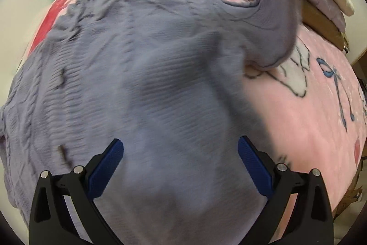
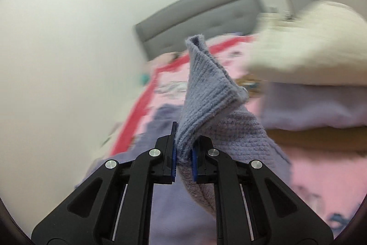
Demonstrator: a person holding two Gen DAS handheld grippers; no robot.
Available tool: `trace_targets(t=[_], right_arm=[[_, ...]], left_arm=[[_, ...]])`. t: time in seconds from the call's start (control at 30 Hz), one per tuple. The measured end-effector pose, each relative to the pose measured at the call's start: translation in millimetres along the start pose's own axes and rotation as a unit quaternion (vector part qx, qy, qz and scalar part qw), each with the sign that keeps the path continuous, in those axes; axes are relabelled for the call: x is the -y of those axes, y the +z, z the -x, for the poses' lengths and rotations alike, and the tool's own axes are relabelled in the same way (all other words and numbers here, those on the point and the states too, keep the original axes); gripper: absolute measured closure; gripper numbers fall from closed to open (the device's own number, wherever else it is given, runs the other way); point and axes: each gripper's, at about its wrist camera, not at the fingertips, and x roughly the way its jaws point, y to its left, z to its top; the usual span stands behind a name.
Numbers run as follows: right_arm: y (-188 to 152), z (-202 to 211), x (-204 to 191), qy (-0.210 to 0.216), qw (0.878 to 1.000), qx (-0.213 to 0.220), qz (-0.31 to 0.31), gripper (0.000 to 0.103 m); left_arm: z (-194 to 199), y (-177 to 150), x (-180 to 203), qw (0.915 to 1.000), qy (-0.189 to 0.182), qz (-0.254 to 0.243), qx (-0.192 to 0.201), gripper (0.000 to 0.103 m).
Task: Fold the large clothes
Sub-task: 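Lift the sleeve with the right tool and carry it across the cardigan body, then lower the sleeve onto the cardigan and open the right tool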
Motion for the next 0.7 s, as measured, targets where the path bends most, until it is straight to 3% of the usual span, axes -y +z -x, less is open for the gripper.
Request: trace_targets(t=[0.17, 0.3, 0.47, 0.7], right_arm=[[-26.5, -96.4, -116.5, 0.058, 0.993, -0.072, 0.068, 0.094], [-93.9, -182.1, -185.9, 0.068, 0.972, -0.195, 0.110, 0.094], [-172.6, -242.2, -230.9, 0.038, 0.941, -0.281, 0.183, 0.094], [-218.1, -261.9, -231.7, -0.008, 0.925, -0.316, 0.210, 0.093]], left_arm=[[14.9, -37.4, -61.2, 0.9996, -0.008, 0.025, 0.000, 0.005], [21.6, -67.9, -103.4, 0.9987, -0.015, 0.048, -0.007, 0.005], [28.5, -94.9, -144.4, 0.9969, -0.016, 0.076, -0.014, 0.005], [26.4, -111.2, -176.6, 0.9961, -0.008, 0.086, -0.016, 0.005]])
